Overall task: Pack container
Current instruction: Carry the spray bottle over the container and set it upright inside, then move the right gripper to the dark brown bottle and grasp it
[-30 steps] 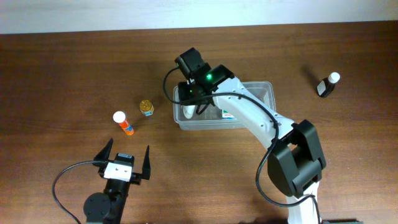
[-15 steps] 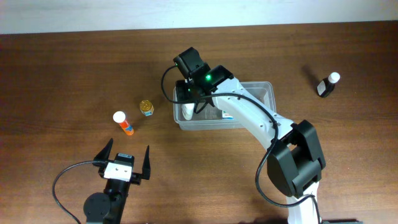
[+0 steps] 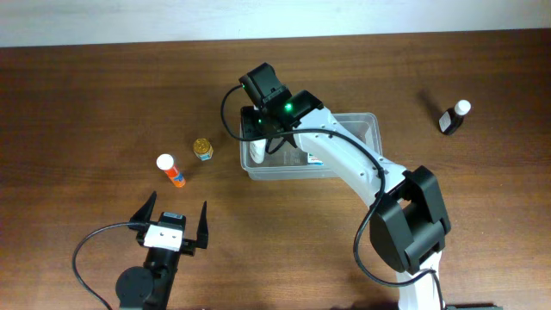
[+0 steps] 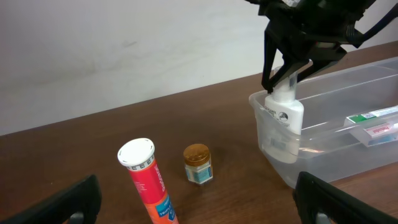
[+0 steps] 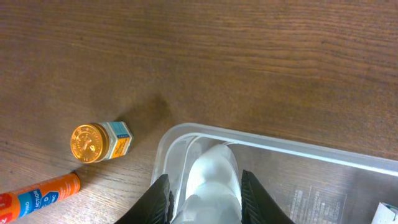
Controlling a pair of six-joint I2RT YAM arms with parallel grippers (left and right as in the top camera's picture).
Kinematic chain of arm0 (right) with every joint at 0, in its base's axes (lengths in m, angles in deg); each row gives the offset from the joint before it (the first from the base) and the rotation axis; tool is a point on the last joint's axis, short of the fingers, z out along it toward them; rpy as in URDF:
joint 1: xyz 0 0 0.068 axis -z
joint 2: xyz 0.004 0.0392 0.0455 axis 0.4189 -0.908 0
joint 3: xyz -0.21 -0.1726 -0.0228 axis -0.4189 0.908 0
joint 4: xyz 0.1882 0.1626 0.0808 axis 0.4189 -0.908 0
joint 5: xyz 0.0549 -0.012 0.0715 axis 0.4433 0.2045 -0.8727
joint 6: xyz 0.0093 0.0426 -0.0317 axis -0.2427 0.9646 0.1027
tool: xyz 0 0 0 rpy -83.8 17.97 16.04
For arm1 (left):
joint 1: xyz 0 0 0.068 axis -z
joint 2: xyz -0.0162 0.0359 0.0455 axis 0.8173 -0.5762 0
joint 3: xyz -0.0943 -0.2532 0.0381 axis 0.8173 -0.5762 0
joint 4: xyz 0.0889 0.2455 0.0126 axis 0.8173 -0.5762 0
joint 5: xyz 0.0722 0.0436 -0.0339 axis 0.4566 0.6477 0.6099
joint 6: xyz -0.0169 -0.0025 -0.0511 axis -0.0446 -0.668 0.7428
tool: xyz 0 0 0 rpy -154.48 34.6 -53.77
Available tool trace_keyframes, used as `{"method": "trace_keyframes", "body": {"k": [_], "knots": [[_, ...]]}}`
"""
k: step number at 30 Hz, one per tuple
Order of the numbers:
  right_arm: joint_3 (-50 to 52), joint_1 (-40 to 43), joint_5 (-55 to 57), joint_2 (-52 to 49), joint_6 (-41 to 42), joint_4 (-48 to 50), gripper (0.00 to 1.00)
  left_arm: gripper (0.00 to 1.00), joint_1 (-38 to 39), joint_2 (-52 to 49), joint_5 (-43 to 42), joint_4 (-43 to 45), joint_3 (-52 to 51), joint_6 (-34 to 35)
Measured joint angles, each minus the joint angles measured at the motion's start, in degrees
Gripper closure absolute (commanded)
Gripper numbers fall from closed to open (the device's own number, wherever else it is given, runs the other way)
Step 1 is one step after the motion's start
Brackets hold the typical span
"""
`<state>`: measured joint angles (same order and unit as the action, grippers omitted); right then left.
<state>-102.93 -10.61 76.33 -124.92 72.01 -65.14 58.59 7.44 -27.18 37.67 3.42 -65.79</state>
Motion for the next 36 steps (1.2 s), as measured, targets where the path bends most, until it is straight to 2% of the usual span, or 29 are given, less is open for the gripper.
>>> {"method": "trace_keyframes", "body": {"k": [3, 5, 13, 18, 23, 27, 31, 36], "knots": [[0.0, 0.0, 0.0, 0.0, 0.0, 0.2, 0.7, 0.01, 0.0, 0.0, 0.0, 0.0, 0.0, 0.0], [0.0, 0.0, -0.2, 0.0, 0.0, 0.2, 0.64, 0.01, 0.0, 0.0, 0.0, 0.0, 0.0, 0.0], [-3.1, 0.0, -1.1, 0.0, -1.6, -2.4, 0.56, 0.01, 0.0, 0.0, 0.0, 0.0, 0.0, 0.0], [-11.5, 0.3, 1.3, 0.0, -4.2, -11.2, 0.45, 0.01, 0.0, 0.0, 0.0, 0.0, 0.0, 0.0], [-25.9, 2.7, 6.7, 0.0, -6.2, -26.7, 0.36, 0.01, 0.0, 0.0, 0.0, 0.0, 0.0, 0.0], [-39.5, 9.4, 11.2, 0.2, -7.8, -41.5, 0.26, 0.01, 0.0, 0.0, 0.0, 0.0, 0.0, 0.0], [-47.3, 19.4, 15.3, 0.8, -8.2, -53.0, 0.16, 0.01, 0.0, 0.0, 0.0, 0.0, 0.0, 0.0], [-48.3, 33.7, 15.4, 1.1, -12.7, -56.1, 0.09, 0.01, 0.0, 0.0, 0.0, 0.0, 0.0, 0.0]]}}
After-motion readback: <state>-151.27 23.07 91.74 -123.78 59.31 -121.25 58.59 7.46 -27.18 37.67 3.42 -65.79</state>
